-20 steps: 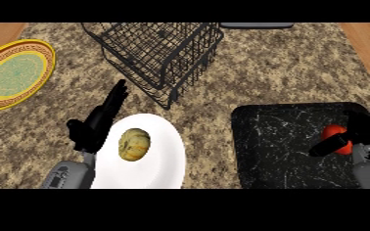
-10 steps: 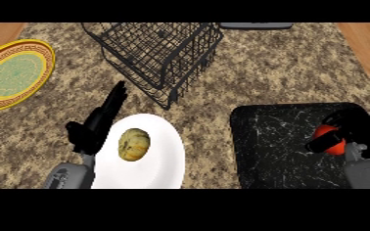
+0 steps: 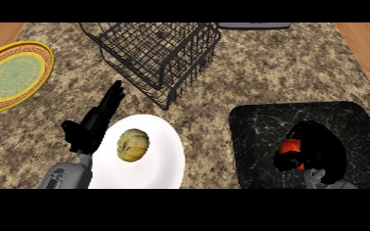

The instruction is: Pick the tomato from the tray and place it in the tiered basket

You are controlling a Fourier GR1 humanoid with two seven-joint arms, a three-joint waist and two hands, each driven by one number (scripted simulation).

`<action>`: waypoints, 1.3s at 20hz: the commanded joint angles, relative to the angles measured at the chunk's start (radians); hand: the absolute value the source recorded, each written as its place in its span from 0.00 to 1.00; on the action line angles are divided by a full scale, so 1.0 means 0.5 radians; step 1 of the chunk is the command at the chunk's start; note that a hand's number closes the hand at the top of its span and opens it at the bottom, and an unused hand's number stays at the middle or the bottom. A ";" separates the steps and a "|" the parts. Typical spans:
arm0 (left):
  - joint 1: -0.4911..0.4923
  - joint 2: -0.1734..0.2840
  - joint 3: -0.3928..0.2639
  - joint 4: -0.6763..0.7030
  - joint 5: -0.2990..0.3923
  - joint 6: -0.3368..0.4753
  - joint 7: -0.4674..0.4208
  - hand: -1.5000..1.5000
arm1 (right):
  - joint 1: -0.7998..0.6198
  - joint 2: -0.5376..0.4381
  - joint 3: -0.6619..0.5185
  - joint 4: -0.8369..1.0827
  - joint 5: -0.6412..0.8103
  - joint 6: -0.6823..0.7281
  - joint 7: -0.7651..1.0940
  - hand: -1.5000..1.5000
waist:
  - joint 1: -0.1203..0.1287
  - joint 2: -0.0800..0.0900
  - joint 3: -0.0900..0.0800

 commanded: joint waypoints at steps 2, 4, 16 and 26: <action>0.006 0.027 0.064 0.022 0.038 -0.043 -0.043 0.50 | 0.241 0.254 0.452 -0.244 0.542 -0.060 0.417 1.00 | 0.003 0.006 0.009; 0.065 -0.010 -0.008 -0.095 0.008 -0.018 0.038 0.50 | 0.237 0.292 0.469 -0.460 0.695 0.058 0.527 1.00 | 0.006 0.002 0.009; -0.044 -0.042 0.001 0.073 -0.057 -0.017 -0.064 0.50 | -0.687 0.721 0.468 -0.776 0.988 0.219 0.551 1.00 | 0.044 0.017 0.007; -0.061 -0.063 -0.039 0.003 -0.052 -0.041 0.037 0.50 | -1.560 0.724 -0.039 -0.284 0.623 0.254 0.638 1.00 | 0.109 0.022 0.004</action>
